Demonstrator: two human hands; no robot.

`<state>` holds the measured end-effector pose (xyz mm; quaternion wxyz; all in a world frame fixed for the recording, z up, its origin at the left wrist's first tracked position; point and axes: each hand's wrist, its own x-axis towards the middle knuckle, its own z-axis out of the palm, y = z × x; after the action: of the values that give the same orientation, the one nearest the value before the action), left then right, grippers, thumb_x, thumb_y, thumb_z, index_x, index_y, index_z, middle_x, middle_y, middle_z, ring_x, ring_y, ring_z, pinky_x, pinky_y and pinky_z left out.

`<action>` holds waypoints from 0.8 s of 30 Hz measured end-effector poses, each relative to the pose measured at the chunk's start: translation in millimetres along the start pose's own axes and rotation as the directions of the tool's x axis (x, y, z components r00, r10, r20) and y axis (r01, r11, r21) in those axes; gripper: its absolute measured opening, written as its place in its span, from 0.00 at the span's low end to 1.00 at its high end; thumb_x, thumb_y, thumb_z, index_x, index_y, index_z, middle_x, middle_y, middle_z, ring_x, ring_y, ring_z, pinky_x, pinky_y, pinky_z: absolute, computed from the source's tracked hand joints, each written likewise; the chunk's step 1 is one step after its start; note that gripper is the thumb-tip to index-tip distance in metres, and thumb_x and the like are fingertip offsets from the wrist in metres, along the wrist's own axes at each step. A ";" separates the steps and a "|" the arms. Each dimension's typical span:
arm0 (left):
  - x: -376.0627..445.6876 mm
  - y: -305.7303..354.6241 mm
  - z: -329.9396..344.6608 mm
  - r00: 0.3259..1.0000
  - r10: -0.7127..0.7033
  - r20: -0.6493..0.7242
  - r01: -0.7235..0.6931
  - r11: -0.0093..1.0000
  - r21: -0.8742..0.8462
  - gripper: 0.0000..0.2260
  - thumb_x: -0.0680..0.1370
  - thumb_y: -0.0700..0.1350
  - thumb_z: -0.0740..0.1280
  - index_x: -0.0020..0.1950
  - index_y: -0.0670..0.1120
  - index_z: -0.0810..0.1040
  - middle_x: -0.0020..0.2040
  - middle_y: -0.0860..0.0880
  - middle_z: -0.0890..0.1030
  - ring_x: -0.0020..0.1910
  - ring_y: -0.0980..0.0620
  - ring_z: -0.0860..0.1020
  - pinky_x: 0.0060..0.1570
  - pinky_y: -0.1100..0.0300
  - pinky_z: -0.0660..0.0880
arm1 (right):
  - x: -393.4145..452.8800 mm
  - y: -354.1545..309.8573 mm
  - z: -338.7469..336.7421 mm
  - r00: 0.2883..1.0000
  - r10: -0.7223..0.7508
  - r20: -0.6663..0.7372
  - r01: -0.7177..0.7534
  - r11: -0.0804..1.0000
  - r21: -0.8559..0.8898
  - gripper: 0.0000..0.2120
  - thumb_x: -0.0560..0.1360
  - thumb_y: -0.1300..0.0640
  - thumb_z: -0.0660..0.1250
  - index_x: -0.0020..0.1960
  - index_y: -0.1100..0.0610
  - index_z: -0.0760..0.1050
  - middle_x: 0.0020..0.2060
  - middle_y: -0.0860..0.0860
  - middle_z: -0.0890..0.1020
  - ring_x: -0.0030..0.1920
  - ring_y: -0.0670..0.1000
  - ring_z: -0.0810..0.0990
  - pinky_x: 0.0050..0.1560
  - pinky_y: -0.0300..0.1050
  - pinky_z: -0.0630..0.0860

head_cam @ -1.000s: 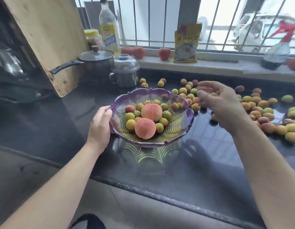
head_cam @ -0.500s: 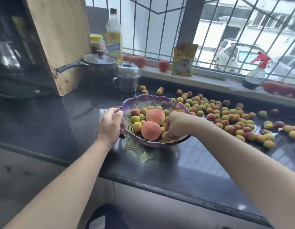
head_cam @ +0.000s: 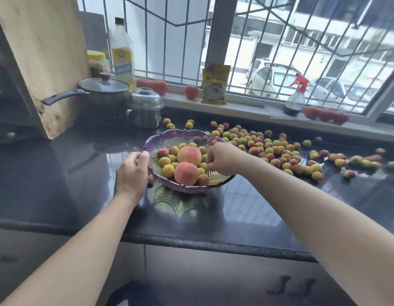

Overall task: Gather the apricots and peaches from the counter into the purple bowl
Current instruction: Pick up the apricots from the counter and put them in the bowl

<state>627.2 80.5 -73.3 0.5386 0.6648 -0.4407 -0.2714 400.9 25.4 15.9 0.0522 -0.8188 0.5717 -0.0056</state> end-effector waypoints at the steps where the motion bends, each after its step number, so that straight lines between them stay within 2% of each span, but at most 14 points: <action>1: -0.4 0.3 -0.4 1.000 -0.008 0.005 0.008 1.000 0.000 0.22 0.79 0.62 0.56 0.45 0.46 0.80 0.39 0.46 0.85 0.41 0.49 0.84 0.49 0.55 0.78 | 2.1 2.2 -5.0 0.997 0.000 -0.082 0.000 1.000 0.005 0.07 0.76 0.58 0.68 0.42 0.58 0.83 0.39 0.54 0.83 0.42 0.56 0.83 0.42 0.53 0.84; 3: -1.3 0.3 0.8 1.000 -0.022 -0.005 0.022 1.000 0.001 0.23 0.76 0.63 0.55 0.44 0.48 0.80 0.40 0.46 0.85 0.44 0.44 0.83 0.51 0.49 0.78 | 4.9 10.3 -15.3 0.957 0.035 -0.290 -0.005 0.995 0.102 0.07 0.77 0.58 0.66 0.41 0.56 0.80 0.38 0.51 0.81 0.40 0.54 0.81 0.39 0.52 0.81; 5: -4.1 5.3 2.2 0.999 -0.035 -0.011 0.035 0.999 -0.012 0.24 0.76 0.62 0.54 0.44 0.46 0.80 0.41 0.46 0.84 0.44 0.46 0.81 0.46 0.53 0.75 | 1.9 28.4 -20.9 0.859 0.130 -0.495 -0.013 0.972 0.233 0.07 0.80 0.57 0.64 0.46 0.56 0.79 0.40 0.50 0.81 0.41 0.52 0.79 0.40 0.48 0.76; 7: -6.1 7.3 2.7 0.998 -0.055 -0.022 0.055 0.998 -0.014 0.24 0.76 0.61 0.54 0.44 0.45 0.80 0.40 0.47 0.84 0.43 0.47 0.80 0.45 0.55 0.73 | -5.6 60.4 -15.1 0.781 0.242 -0.575 -0.051 0.943 0.328 0.07 0.81 0.59 0.63 0.51 0.57 0.79 0.44 0.52 0.81 0.44 0.54 0.79 0.43 0.48 0.75; 8: -5.8 8.1 2.6 0.997 -0.075 -0.026 0.074 0.997 -0.032 0.23 0.76 0.62 0.55 0.43 0.47 0.81 0.41 0.46 0.84 0.45 0.44 0.82 0.49 0.51 0.76 | -10.3 79.3 -6.4 0.770 0.292 -0.567 -0.091 0.931 0.355 0.07 0.81 0.60 0.62 0.51 0.58 0.79 0.45 0.53 0.81 0.45 0.55 0.79 0.45 0.50 0.77; 10: -2.6 5.9 4.3 0.991 -0.134 -0.006 0.133 0.986 -0.100 0.19 0.72 0.63 0.59 0.40 0.52 0.82 0.45 0.44 0.85 0.49 0.39 0.83 0.59 0.39 0.79 | -20.2 113.5 19.8 0.788 0.364 -0.496 -0.208 0.916 0.342 0.07 0.80 0.63 0.62 0.53 0.58 0.78 0.50 0.56 0.81 0.49 0.57 0.79 0.49 0.51 0.77; 12: -4.2 4.5 9.7 0.984 -0.175 0.028 0.177 0.962 -0.208 0.14 0.69 0.62 0.63 0.41 0.56 0.83 0.49 0.40 0.84 0.49 0.42 0.80 0.66 0.33 0.73 | -26.6 133.9 44.4 0.829 0.382 -0.409 -0.284 0.917 0.280 0.11 0.79 0.65 0.61 0.59 0.58 0.77 0.58 0.57 0.79 0.55 0.59 0.78 0.51 0.51 0.76; 13: -9.8 6.9 13.3 0.984 -0.173 0.035 0.177 0.955 -0.237 0.15 0.69 0.61 0.64 0.46 0.55 0.83 0.51 0.38 0.84 0.50 0.44 0.80 0.68 0.33 0.72 | -26.4 138.8 52.9 0.852 0.371 -0.369 -0.288 0.921 0.260 0.14 0.79 0.65 0.61 0.63 0.57 0.76 0.63 0.57 0.76 0.58 0.60 0.77 0.55 0.53 0.76; 16: -27.9 10.8 20.1 0.995 -0.096 0.001 0.094 0.969 -0.227 0.18 0.74 0.57 0.62 0.58 0.55 0.83 0.55 0.48 0.86 0.59 0.43 0.82 0.69 0.40 0.74 | -15.2 143.9 64.4 0.904 0.301 -0.303 -0.242 0.945 0.218 0.22 0.82 0.63 0.61 0.75 0.53 0.67 0.76 0.53 0.65 0.66 0.62 0.75 0.62 0.58 0.76; 18: -34.9 14.2 21.8 0.998 -0.055 -0.024 0.047 0.964 -0.262 0.17 0.77 0.54 0.61 0.61 0.53 0.83 0.56 0.47 0.86 0.59 0.44 0.83 0.65 0.45 0.77 | -4.8 147.2 68.9 0.909 0.273 -0.316 -0.237 0.960 0.148 0.23 0.83 0.60 0.60 0.77 0.50 0.64 0.78 0.51 0.62 0.65 0.62 0.77 0.59 0.58 0.78; 21: -34.9 16.6 26.2 0.995 -0.032 -0.093 0.005 0.960 -0.280 0.17 0.83 0.47 0.60 0.69 0.47 0.80 0.55 0.49 0.86 0.53 0.56 0.83 0.53 0.63 0.79 | 2.8 153.1 74.1 0.891 0.260 -0.372 -0.239 0.966 0.103 0.22 0.83 0.57 0.58 0.77 0.50 0.65 0.75 0.53 0.68 0.62 0.61 0.79 0.53 0.56 0.79; 24: -35.1 21.2 32.0 0.988 -0.037 -0.150 -0.007 0.961 -0.278 0.19 0.81 0.47 0.59 0.68 0.47 0.81 0.54 0.52 0.86 0.53 0.55 0.83 0.53 0.64 0.79 | 3.8 158.9 76.2 0.891 0.248 -0.380 -0.232 0.969 0.089 0.21 0.83 0.59 0.58 0.76 0.52 0.67 0.70 0.55 0.73 0.59 0.61 0.80 0.42 0.48 0.73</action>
<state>577.9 95.4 -65.8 0.6569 0.6050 -0.3502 -0.2825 258.8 -26.3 -74.7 -0.0448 -0.7233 0.6671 -0.1729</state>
